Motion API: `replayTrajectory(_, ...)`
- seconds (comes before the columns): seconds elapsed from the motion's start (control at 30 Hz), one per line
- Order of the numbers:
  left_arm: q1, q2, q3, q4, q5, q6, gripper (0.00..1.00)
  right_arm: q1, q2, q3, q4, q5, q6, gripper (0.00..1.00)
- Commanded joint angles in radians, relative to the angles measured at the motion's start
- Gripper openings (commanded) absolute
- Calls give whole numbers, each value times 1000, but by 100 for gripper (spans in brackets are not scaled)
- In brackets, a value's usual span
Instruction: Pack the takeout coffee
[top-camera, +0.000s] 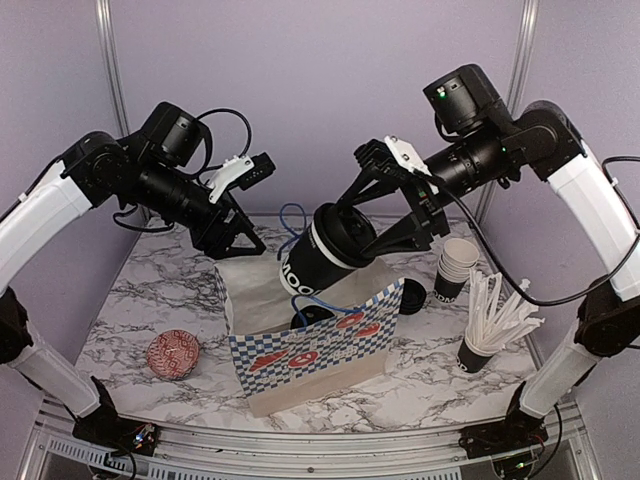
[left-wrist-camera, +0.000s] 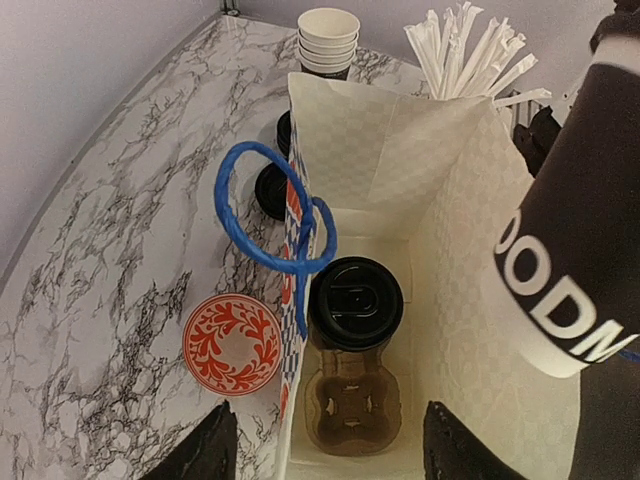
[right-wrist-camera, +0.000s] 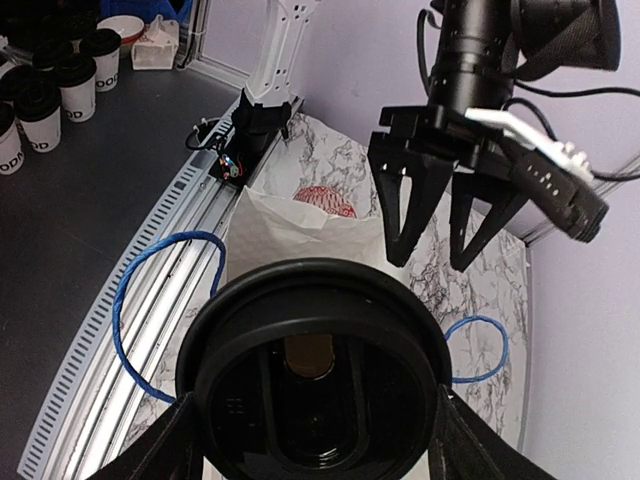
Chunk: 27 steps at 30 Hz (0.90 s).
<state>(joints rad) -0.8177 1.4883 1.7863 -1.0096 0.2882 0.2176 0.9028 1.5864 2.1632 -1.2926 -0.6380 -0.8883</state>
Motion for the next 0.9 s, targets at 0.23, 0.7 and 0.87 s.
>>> replayTrajectory(0.23, 44, -154, -210, 180, -461, -208, 76, 120, 203, 28, 129, 276, 69, 57)
replayTrajectory(0.7, 117, -21, -371, 343, -415, -222, 72, 325, 73, -240, 39, 390, 31, 54)
replayTrajectory(0.87, 117, -8, -413, 405, -298, -194, 72, 497, -65, -497, 116, 529, 27, 53)
